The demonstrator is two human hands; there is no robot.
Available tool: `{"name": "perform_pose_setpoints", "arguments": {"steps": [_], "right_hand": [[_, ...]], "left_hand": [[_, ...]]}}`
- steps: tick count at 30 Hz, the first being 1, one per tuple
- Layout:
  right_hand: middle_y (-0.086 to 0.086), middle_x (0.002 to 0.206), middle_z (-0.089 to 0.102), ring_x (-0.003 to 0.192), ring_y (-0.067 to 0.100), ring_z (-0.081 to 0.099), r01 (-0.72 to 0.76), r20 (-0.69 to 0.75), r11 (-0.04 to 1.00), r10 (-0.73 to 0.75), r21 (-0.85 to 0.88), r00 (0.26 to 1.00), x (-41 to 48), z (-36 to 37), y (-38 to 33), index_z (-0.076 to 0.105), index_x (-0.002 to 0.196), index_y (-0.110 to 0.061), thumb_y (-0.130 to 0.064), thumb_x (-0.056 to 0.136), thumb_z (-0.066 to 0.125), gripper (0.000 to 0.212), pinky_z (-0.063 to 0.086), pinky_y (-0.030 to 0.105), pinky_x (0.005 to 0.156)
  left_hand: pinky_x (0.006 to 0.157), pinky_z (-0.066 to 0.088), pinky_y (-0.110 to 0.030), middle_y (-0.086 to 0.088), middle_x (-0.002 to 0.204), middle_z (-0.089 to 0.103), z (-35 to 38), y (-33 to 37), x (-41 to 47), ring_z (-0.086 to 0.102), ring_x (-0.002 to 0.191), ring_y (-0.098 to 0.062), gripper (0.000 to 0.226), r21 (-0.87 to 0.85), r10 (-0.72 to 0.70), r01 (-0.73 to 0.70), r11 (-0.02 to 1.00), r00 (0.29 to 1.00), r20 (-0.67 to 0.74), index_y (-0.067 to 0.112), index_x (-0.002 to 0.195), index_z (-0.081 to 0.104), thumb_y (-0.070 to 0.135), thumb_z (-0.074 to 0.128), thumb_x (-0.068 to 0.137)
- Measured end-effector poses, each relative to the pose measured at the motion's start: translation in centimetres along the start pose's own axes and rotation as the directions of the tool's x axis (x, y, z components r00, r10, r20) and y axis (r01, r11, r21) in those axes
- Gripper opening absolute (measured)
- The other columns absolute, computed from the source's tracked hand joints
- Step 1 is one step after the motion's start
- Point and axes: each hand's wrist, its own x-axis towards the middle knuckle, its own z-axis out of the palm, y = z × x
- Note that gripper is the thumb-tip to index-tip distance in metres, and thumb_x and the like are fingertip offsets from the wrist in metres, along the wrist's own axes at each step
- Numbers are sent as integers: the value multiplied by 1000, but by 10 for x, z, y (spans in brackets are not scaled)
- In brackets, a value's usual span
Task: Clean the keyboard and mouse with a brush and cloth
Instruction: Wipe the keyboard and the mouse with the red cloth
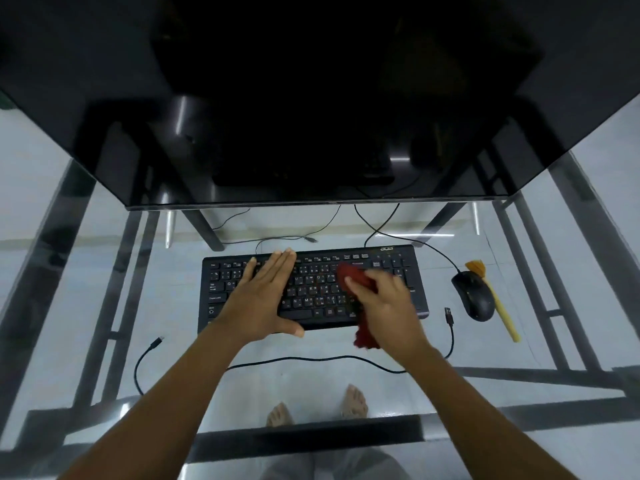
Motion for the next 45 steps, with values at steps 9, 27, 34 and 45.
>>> {"name": "perform_pose_setpoints", "arguments": {"steps": [9,27,34,45], "right_hand": [[10,130,50,109,31,51,11,-113,999,-7,39,994,2,13,-49,54,131,-22,-17,91,62,41,50,47,89],[16,118,56,100,35,52,-197,-179,964,229,181,957,54,16,-67,61,127,-18,-3,85,66,44,52,49,82],[12,126,57,102,31,53,231,-71,966,-224,114,972,53,27,-105,61,128,-22,-10,79,74,52,53,40,83],[9,133,55,103,30,51,71,-120,989,-55,128,991,73,32,-142,62,127,-21,-1,81,66,50,51,41,88]], "left_hand": [[118,-14,-41,9,154,-26,-1,-6,-6,-26,142,-7,135,-9,37,-37,999,999,-16,20,148,-23,72,68,63],[116,-16,-45,11,158,-15,-3,-54,-36,-22,143,-6,135,-46,-31,28,999,997,-72,20,152,-15,80,61,57],[119,-9,-48,10,157,-18,-4,-59,-39,-23,143,-6,134,-86,7,-14,996,997,-73,19,151,-15,76,65,61],[118,-10,-39,13,154,-17,-13,-112,-63,-13,144,-4,139,-215,-89,73,974,994,-68,22,150,-20,67,75,59]]}}
